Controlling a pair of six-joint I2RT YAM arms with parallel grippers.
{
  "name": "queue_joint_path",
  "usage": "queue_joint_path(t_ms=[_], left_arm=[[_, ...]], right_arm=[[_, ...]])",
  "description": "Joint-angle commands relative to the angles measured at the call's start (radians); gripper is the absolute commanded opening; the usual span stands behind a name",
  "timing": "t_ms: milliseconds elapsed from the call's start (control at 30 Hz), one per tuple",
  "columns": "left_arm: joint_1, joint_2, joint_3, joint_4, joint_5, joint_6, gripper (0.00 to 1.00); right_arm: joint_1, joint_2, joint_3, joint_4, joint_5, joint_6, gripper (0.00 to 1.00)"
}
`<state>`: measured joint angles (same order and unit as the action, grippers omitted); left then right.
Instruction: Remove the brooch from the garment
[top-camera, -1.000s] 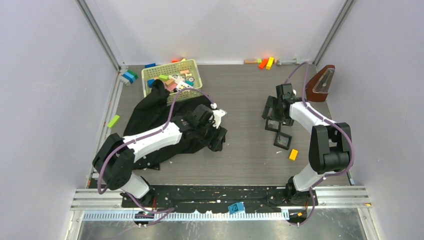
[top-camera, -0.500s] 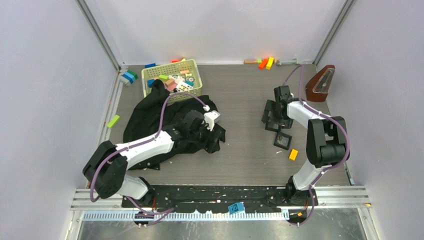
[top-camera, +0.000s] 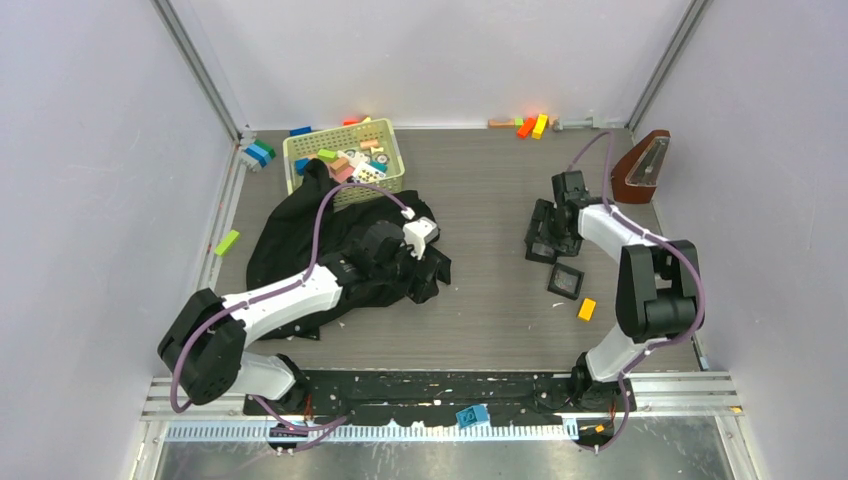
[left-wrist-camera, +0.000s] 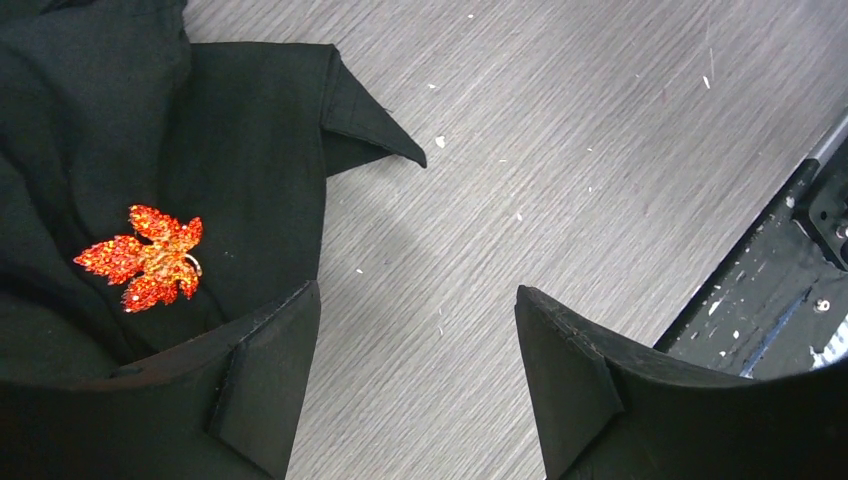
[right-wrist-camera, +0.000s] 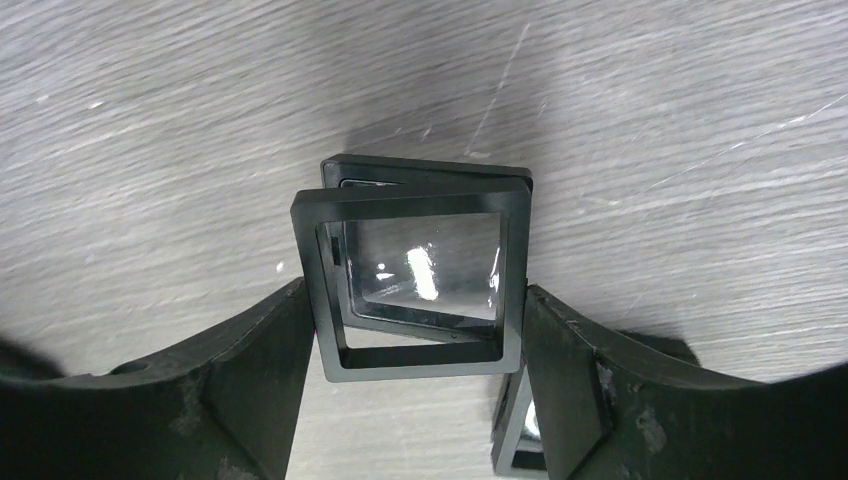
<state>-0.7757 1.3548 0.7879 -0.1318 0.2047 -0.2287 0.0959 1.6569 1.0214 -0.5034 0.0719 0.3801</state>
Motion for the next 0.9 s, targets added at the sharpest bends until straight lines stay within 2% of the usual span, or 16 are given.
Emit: queue_joint_path(t_ms=[0,233,367,467,633,867], left_arm=[[0.007,-0.037,-0.011,0.054,-0.053,-0.012,0.73],[0.011,-0.052,-0.049,0.122,-0.036,-0.030,0.73],[0.037,-0.048,-0.063,0.164,0.012,-0.069,0.73],[0.064,-0.052,-0.098,0.263,0.145,-0.115,0.74],[0.071,0.024,-0.107,0.425,0.344,-0.219,0.68],[0.126,0.124,-0.155,0.717,0.528,-0.428,0.64]], right_arm=[[0.002,-0.133,-0.035,0.033,-0.163,0.033,0.64],[0.051,-0.293,-0.146,0.147,-0.470,0.105,0.60],[0.069,-0.384,-0.229,0.198,-0.578,0.171,0.59],[0.111,-0.451,-0.261,0.220,-0.622,0.190,0.58],[0.180,-0.538,-0.327,0.280,-0.651,0.249,0.57],[0.266,-0.562,-0.365,0.333,-0.628,0.282,0.56]])
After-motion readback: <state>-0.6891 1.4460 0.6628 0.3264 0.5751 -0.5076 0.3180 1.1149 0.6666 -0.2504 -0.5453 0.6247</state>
